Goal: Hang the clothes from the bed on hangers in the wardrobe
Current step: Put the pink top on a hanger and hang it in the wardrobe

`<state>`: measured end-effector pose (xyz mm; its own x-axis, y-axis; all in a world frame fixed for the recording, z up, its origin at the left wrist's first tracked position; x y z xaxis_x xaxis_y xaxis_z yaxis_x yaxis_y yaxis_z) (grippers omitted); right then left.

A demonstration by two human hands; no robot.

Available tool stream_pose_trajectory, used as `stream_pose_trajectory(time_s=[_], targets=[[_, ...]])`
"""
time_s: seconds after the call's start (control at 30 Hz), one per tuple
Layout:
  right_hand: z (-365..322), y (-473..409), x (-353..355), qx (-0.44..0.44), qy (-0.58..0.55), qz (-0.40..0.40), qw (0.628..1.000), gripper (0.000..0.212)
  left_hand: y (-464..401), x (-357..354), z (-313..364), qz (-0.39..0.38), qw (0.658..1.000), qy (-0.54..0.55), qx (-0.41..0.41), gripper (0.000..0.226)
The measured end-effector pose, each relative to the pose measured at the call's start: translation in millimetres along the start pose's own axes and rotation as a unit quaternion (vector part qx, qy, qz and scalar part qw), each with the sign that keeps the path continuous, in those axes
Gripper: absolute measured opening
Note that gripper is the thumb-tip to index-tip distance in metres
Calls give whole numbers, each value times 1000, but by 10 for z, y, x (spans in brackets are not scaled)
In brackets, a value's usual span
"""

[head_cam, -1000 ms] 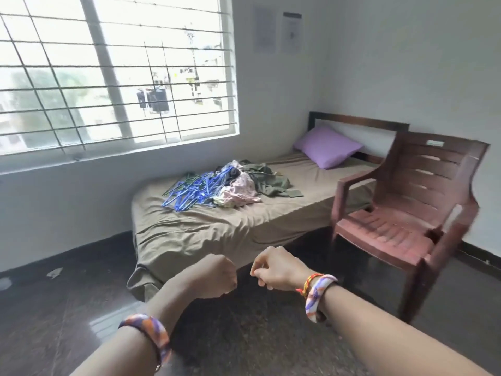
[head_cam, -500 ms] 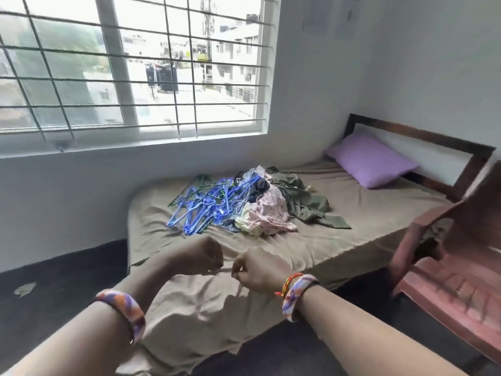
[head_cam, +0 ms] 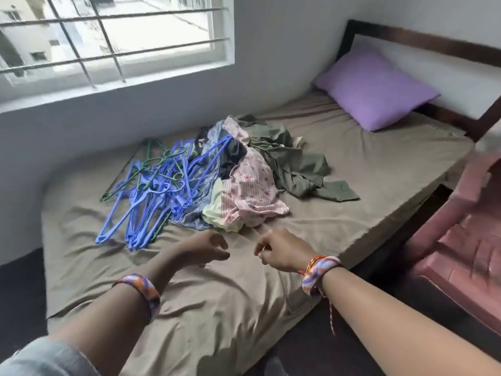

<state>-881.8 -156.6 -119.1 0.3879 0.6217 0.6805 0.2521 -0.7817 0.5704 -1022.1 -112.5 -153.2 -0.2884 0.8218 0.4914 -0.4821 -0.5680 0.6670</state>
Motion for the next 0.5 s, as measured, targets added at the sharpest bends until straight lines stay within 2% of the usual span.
stream_pose_trajectory(time_s=[0.07,0.13,0.23,0.3,0.4,0.43,0.5], targets=[[377,-475,153,-8,-30,-20,999,24,-512,118,-129,-25,992,118,31,27],[725,-884,262,-17,-68,-44,997,24,-1031,258,-176,-27,962,268,41,32],[1155,-1324,299,-39,-96,-103,989,25,-1741,452,-178,50,898,437,31,45],[1435,-1541,330,-55,-119,-121,984,24,-2163,449,-120,65,882,465,38,46],[1717,-1764,349,-73,-162,-137,974,24,-2533,325,-57,50,879,470,69,23],[1775,-1815,353,-80,-173,-141,972,23,-2581,354,-116,78,885,451,90,13],[1857,-1901,373,-92,-191,-148,966,20,-2564,515,-302,159,910,347,160,17]])
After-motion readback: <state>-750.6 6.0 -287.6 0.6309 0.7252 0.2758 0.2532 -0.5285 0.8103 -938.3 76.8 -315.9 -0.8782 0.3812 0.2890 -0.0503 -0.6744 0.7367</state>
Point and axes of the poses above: each hand's wrist, its own y-axis away from the middle knuckle, its own x-axis out of the back of the hand, z = x × y, the point moved 9 cm from there along -y, towards the middle knuckle, and after that the axes turned 15 degrees about -z, right-handed, at the moved point
